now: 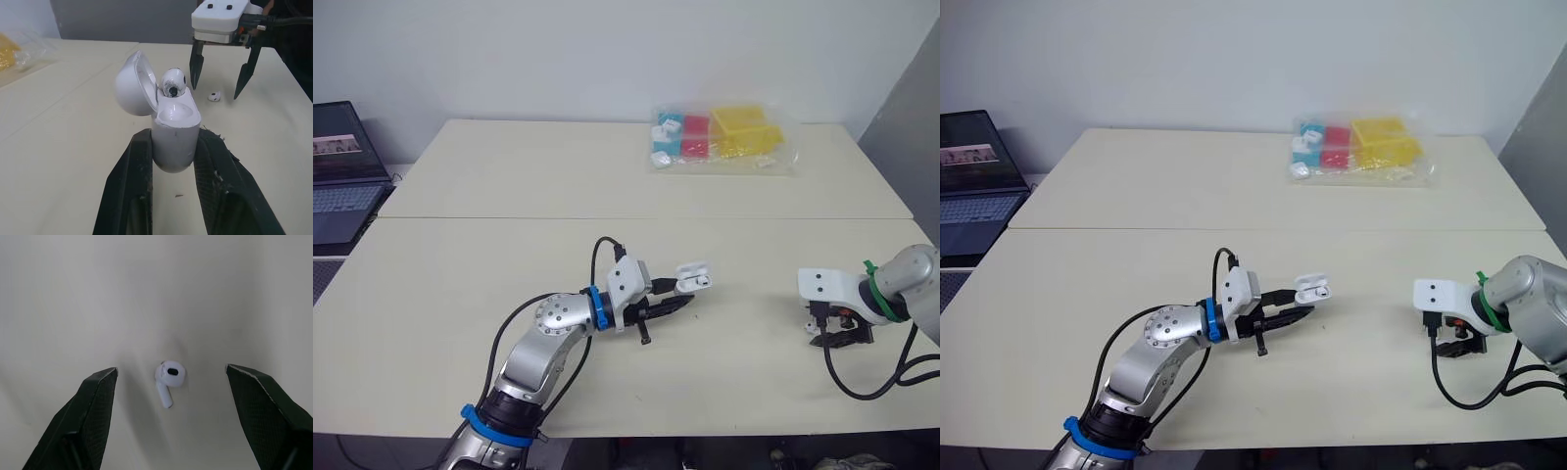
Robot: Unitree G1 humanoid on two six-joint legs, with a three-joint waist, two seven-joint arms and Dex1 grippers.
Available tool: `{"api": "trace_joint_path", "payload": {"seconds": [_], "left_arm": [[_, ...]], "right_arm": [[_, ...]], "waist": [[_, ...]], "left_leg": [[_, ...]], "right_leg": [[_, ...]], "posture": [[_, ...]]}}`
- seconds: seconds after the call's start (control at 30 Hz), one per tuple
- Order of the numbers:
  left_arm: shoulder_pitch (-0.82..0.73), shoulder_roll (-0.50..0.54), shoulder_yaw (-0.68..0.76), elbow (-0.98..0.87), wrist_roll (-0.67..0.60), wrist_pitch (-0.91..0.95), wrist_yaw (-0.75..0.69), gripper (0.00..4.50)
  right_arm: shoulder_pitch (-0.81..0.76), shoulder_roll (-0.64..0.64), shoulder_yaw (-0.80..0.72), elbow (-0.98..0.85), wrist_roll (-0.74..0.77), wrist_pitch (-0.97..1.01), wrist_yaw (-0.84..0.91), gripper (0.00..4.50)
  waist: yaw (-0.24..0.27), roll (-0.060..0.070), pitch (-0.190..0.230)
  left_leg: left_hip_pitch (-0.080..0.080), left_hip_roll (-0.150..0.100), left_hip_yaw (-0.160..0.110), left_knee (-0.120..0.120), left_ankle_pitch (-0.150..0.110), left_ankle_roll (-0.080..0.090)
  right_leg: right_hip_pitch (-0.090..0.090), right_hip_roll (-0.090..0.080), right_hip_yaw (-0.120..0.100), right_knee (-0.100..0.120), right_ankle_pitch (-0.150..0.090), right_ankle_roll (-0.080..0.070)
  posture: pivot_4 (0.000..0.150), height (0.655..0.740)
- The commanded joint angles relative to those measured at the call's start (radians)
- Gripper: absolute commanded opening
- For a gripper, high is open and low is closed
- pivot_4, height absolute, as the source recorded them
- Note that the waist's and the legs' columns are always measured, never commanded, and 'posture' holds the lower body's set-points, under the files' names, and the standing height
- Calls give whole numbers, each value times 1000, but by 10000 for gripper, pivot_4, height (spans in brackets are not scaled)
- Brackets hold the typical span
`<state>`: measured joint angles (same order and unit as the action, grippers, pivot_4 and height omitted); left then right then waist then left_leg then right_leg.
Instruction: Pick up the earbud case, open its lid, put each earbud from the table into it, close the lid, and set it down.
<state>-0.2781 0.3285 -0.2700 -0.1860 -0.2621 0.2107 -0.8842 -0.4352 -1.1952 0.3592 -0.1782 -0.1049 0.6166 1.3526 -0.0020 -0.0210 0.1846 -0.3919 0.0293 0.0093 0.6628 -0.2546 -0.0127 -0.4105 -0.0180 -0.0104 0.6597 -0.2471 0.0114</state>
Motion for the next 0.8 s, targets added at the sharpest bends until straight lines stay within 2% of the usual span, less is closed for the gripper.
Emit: {"api": "trace_joint_path", "payload": {"seconds": [0.03,0.47,0.67,0.8], "left_arm": [[-7,-12,-4,-13,0,-25,7,7984],[4,-14,2,-9,4,-34,17,7984],[0,-15,0,1,5,-39,16,7984],[-3,-15,-2,10,5,-47,16,7984]], "right_arm": [[-38,2,21,34,-43,-41,18,36719],[-82,70,76,98,-127,-86,60,36719],[-66,81,65,67,-130,-65,66,24719],[-61,80,60,60,-130,-61,67,10893]], "waist": [[0,0,0],[-1,0,0],[-2,0,0],[-2,0,0]], "left_leg": [[0,0,0,0,0,0],[1,0,0,0,0,0],[2,0,0,1,0,0],[2,0,0,1,0,0]], "right_leg": [[0,0,0,0,0,0],[0,1,0,0,0,0],[1,1,0,1,0,0],[2,1,0,1,0,0]], "posture": [[1500,7400],[1500,7400],[1500,7400],[1500,7400]]}}
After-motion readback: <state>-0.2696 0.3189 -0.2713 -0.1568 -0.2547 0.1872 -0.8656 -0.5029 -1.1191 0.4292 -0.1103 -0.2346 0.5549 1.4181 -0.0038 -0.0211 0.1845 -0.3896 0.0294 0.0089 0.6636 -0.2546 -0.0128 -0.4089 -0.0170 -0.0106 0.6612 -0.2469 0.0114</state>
